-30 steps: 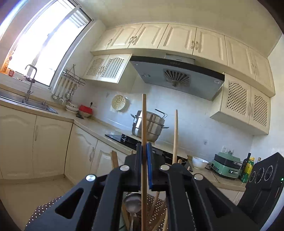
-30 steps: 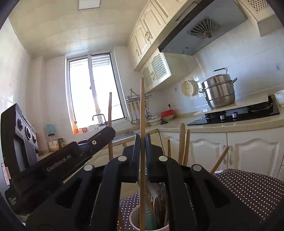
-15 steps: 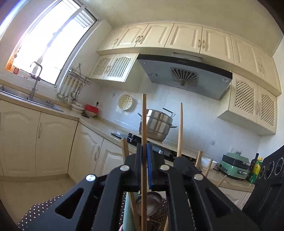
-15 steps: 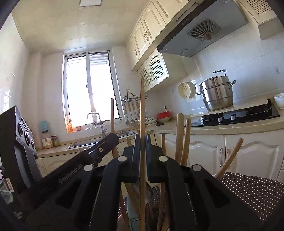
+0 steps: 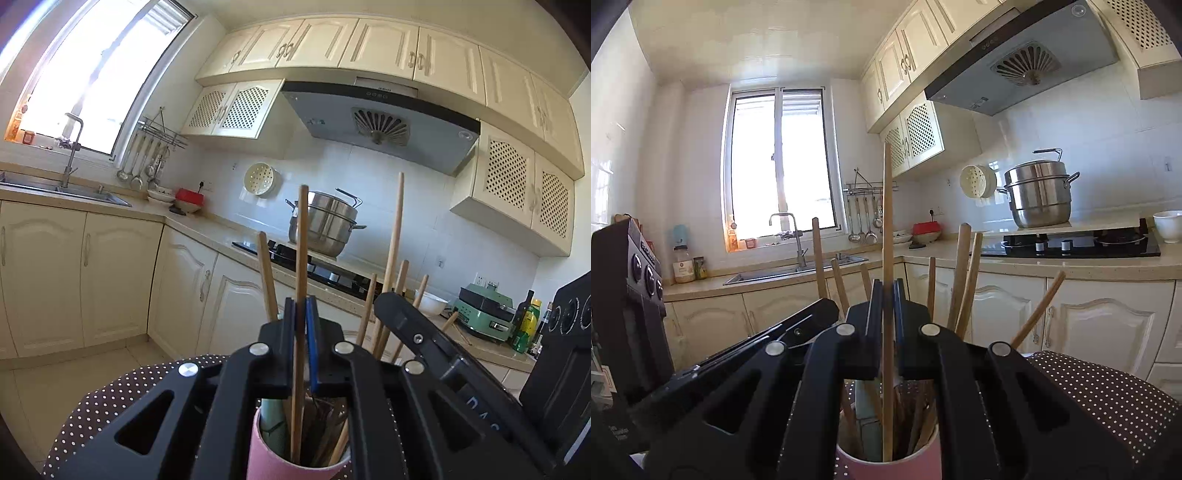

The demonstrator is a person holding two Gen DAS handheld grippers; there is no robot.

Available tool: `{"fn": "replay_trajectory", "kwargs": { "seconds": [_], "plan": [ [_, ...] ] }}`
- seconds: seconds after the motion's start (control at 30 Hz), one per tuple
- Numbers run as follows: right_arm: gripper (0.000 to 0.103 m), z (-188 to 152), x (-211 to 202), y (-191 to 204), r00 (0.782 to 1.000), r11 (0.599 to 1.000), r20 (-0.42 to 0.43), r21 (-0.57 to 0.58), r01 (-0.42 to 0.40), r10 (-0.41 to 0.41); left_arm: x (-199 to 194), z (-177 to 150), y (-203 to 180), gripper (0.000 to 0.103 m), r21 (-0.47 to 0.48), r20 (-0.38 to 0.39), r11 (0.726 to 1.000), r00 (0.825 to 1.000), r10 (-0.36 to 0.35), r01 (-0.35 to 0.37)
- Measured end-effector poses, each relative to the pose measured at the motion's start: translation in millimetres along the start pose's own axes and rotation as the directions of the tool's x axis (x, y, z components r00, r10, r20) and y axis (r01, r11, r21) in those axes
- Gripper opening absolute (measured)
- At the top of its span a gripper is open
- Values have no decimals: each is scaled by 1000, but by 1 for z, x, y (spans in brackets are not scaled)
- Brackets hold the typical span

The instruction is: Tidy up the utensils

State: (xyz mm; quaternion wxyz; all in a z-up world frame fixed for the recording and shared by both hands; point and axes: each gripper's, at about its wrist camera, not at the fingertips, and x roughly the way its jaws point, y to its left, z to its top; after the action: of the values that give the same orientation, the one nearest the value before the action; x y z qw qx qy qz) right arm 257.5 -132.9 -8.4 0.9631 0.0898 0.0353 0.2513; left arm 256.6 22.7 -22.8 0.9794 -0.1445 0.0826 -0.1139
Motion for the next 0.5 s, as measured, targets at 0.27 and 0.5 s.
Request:
{"fn": "replay_trajectory", "kwargs": {
  "seconds": [0.27,0.5],
  "plan": [
    [7,-15,-12,-4,997,999,-73,-5,38,-38,-14,-4,-2,52,35,-61,999,998,35,-33],
    [7,-23,-15,-3,991,998,-124,-15,54,-55,-24,-5,-1,74,87,-119,992,987,104,-94]
  ]
}}
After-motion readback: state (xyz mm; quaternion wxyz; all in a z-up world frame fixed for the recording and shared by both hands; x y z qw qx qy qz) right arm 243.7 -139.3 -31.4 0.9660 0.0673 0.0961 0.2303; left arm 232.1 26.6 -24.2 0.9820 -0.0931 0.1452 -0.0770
